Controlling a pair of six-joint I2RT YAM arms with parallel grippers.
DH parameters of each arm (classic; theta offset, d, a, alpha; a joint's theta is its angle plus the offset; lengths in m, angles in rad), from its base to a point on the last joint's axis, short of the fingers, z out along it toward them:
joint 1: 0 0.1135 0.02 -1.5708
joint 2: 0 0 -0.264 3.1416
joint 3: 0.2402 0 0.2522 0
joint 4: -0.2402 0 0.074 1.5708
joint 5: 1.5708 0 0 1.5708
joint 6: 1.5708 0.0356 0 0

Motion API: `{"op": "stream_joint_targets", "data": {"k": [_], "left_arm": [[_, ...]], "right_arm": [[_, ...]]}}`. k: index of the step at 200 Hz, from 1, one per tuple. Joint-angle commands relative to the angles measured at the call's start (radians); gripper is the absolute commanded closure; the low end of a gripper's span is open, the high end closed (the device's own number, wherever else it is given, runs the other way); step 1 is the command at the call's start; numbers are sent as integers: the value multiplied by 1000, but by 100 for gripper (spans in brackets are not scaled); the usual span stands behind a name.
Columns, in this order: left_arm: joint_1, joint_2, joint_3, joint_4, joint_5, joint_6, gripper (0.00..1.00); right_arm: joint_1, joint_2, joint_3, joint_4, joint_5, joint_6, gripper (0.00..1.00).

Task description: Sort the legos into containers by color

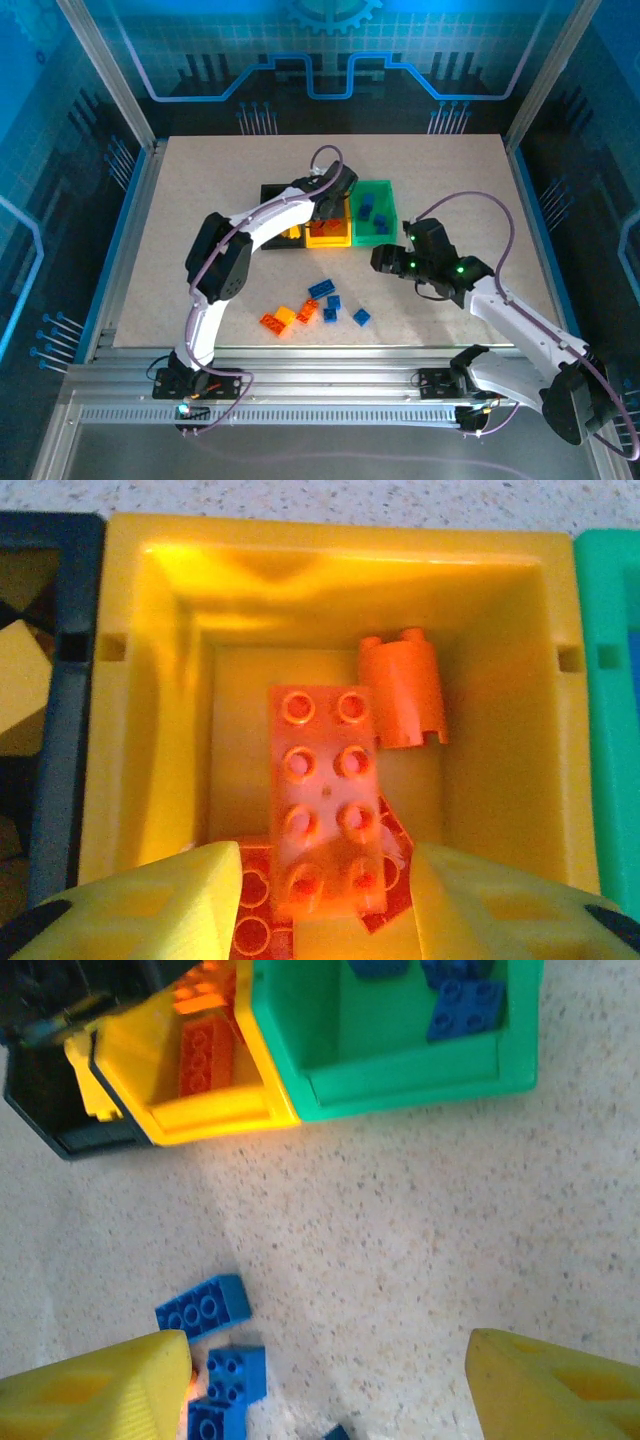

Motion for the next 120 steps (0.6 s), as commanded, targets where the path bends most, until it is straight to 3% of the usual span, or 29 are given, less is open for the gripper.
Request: {"op": "stream_joint_targets", "data": {"k": [1, 28, 54, 84, 120], "left_arm": [[-11, -19, 39, -46, 42, 11, 38], [-25, -122, -5, -11, 81, 5, 25], [-64, -281, -111, 55, 118, 3, 2], [-129, -481, -294, 115, 133, -9, 1], [-153, -698, -568, 139, 146, -78, 1]], "right_arm": [[-7, 10, -18, -85, -76, -27, 25], [24, 35, -23, -133, -124, -69, 25], [115, 72, -20, -148, -132, -96, 23], [231, 179, 1, -148, -92, -143, 21], [303, 315, 46, -152, -3, -176, 21]]}}
